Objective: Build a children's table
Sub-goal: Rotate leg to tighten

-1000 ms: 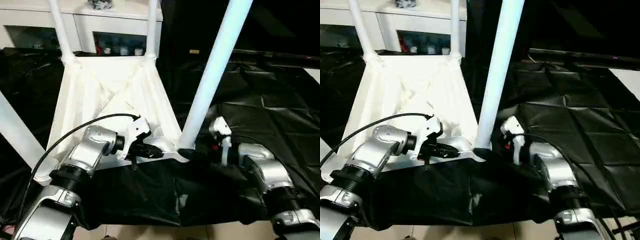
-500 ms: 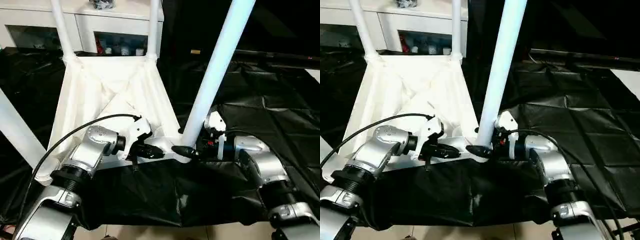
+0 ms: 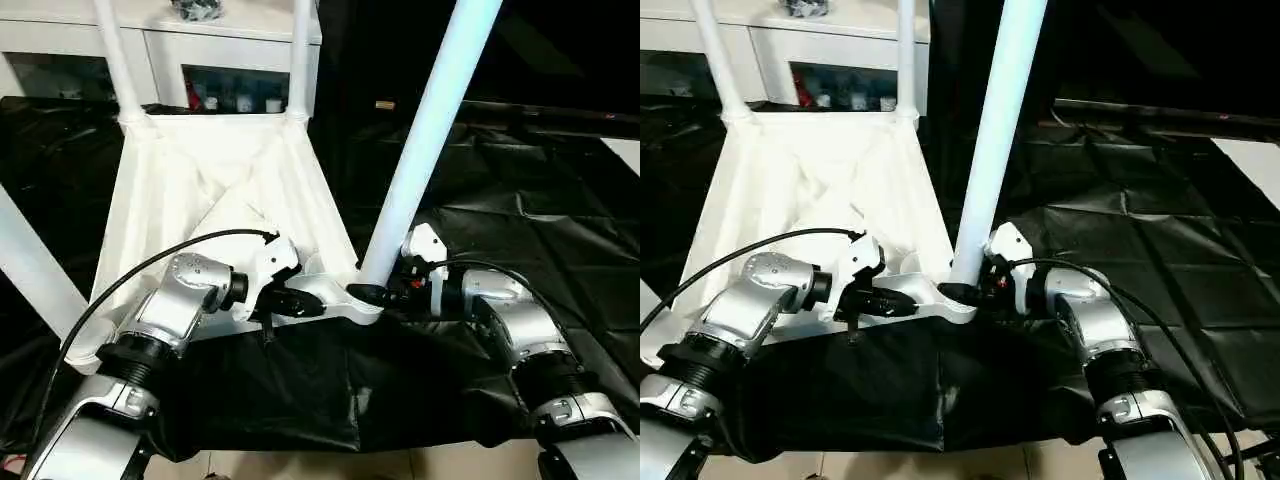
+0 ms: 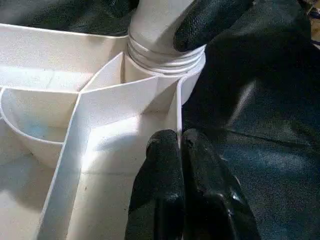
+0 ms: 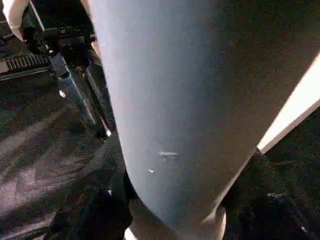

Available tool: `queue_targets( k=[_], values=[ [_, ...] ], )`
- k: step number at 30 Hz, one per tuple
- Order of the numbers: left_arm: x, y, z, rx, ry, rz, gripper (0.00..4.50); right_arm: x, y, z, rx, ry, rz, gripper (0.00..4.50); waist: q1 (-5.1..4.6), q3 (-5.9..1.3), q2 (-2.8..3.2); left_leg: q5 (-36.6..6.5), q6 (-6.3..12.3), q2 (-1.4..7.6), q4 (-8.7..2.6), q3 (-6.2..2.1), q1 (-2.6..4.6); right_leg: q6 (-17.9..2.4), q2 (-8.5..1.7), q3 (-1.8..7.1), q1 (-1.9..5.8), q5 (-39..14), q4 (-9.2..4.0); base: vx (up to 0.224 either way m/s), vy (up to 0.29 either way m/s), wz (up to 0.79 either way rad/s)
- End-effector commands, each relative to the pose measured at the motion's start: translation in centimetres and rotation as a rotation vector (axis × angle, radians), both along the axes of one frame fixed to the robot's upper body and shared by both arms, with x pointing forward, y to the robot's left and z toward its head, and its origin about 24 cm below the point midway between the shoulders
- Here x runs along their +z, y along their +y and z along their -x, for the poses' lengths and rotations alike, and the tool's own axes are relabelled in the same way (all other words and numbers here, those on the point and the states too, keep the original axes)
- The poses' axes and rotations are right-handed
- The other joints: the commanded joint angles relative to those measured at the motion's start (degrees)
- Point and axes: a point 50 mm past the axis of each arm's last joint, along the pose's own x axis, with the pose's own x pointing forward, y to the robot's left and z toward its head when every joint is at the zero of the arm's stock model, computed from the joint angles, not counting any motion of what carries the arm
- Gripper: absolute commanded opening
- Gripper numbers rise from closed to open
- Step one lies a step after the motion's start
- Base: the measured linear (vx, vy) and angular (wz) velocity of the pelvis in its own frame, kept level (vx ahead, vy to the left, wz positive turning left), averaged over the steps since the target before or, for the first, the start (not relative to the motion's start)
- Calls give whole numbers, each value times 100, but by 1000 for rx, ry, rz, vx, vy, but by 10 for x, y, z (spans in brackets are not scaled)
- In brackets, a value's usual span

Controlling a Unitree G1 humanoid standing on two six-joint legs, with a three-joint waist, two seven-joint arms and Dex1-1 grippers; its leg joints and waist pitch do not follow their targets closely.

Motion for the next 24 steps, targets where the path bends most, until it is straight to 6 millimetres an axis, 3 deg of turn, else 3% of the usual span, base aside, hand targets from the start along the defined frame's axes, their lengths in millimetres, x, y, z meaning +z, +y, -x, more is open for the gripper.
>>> queue_targets(
  k=[1,9,13,14,17,19,20,22,24],
  values=[
    [-1,-7,-1,44,-7,23,0,-18,13,8,19,79,15,206,12,-312,-18,-1306,262,-40,-403,105,26,-1236,-85,44,253,-1265,-391,0,0,0],
    [2,-25,-11,234,-39,47,0,-28,30,-4,-268,110,-67,196,-56,-303,-31,-1575,1,-51,-445,75,4,-994,-93,40,235,-1892,-445,0,0,0],
    [4,-41,-13,304,-57,62,0,-33,41,-13,-465,163,-88,196,-95,-314,-5,-1502,-8,-58,-440,81,8,-1030,-71,47,224,-1696,-441,0,0,0],
    [7,-52,-12,316,-72,64,0,-30,53,-15,-487,168,-114,196,-109,-319,20,-1520,-5,-53,-428,92,25,-1066,-65,54,210,-1519,-435,0,0,0],
    [10,-62,-9,296,-82,68,0,-27,61,-17,-491,147,-132,196,-117,-344,21,-1323,69,-64,-410,93,5,-1156,-52,43,239,-1064,-401,0,0,0],
    [11,-67,-5,265,-82,79,0,-23,65,-18,-479,140,-160,252,-121,-344,26,-1268,130,-64,-409,92,-4,-1210,-47,34,254,-884,-386,0,0,0],
    [11,-66,-4,250,-87,80,0,-22,65,-18,-466,145,-172,252,-127,-343,18,-1241,164,-68,-409,93,-9,-1229,-44,34,265,-823,-382,0,0,0],
    [10,-64,-3,230,-90,78,0,-20,64,-19,-440,148,-182,269,-129,-338,21,-1323,201,-60,-413,95,10,-1247,-49,37,253,-875,-392,0,0,0],
    [9,-55,0,163,-90,79,0,-16,57,-14,-302,116,-155,280,-127,-323,19,-1441,238,-63,-422,95,-2,-1243,-44,35,260,-1031,-418,0,0,0]
  ],
)
